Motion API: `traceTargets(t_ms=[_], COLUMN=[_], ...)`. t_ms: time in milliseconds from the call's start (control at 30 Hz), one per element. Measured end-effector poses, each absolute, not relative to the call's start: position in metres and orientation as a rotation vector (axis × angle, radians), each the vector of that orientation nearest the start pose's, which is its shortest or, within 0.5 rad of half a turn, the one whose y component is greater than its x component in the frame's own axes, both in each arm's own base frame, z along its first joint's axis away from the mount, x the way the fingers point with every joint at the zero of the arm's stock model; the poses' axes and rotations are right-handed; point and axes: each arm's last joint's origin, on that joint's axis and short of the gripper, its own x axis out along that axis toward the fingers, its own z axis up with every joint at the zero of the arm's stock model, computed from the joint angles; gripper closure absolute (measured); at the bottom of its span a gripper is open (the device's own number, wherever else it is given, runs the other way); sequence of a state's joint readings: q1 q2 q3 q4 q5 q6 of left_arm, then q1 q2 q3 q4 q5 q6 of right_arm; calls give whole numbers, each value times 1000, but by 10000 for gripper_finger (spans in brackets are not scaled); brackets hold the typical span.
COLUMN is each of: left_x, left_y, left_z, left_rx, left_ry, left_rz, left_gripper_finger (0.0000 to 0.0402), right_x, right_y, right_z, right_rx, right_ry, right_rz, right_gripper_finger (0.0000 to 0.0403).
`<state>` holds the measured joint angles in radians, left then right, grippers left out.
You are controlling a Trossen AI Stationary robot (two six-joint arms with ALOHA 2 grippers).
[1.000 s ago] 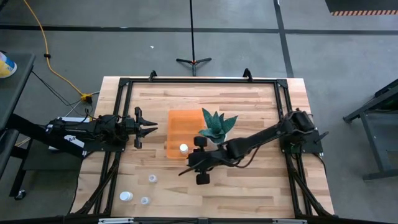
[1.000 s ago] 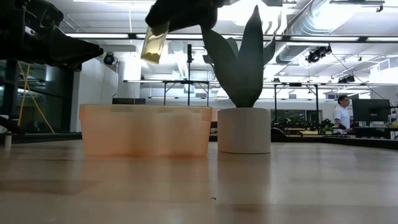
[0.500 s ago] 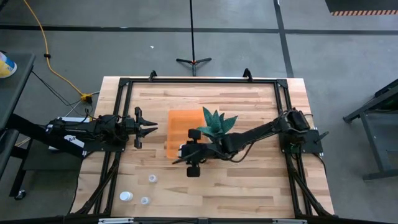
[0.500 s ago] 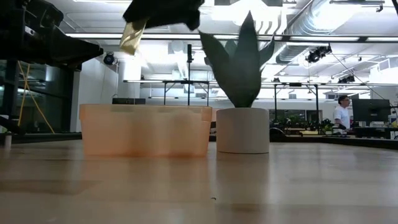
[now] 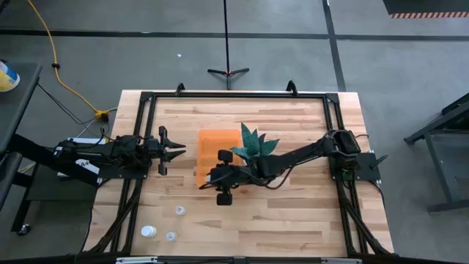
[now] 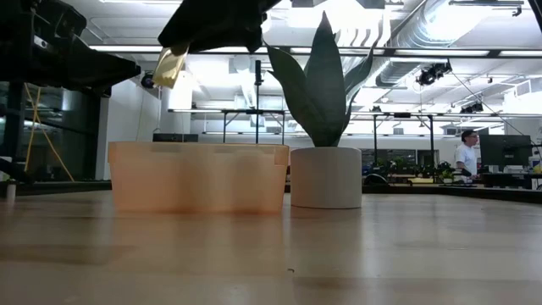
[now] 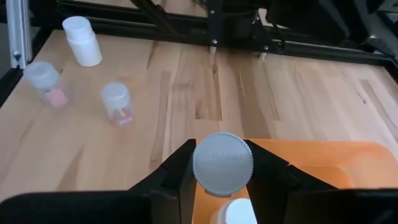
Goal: Pick and place pill bottles into a basket
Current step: Put the yellow pill bottle into the orange container
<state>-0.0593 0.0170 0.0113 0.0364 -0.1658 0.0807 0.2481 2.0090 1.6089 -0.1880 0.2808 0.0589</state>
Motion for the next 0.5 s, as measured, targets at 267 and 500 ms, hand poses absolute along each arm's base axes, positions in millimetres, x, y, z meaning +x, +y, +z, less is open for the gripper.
traceTargets(t_ms=[267,500], left_x=[98,98], left_y=[-1,-1], left_z=[170,170], left_rx=[77,77], left_ry=[-26,-26], left_rz=[108,108], left_gripper_finger=[284,284], right_x=[464,469], right_y=[99,93], right_z=[220,205], right_rx=[-96,-106], right_ry=[575,606], right_rz=[-69,-83], right_gripper_finger=[296,289])
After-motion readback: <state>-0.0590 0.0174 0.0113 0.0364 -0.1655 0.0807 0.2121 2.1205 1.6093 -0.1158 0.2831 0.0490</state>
